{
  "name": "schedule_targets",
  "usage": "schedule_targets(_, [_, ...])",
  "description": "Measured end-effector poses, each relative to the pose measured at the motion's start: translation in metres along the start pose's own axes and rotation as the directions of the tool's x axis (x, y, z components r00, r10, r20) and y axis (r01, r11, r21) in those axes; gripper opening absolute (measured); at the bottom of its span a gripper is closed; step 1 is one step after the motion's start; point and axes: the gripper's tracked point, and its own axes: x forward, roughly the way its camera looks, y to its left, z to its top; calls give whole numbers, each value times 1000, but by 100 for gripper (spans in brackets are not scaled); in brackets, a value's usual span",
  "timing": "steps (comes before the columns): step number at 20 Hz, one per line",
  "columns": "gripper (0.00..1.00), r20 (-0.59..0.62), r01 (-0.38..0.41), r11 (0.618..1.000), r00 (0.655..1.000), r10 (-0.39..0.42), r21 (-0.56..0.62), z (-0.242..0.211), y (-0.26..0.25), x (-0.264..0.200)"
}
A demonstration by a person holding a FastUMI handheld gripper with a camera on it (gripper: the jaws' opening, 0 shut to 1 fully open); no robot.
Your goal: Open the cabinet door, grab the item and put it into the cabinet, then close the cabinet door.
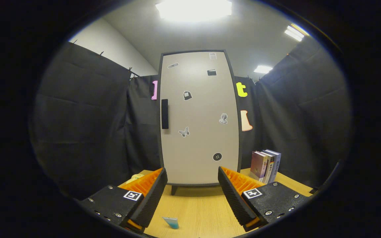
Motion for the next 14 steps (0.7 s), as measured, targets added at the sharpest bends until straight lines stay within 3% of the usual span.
schedule_targets(14, [95,-11,4,1000,1000,-4,-2,-12,2,-2])
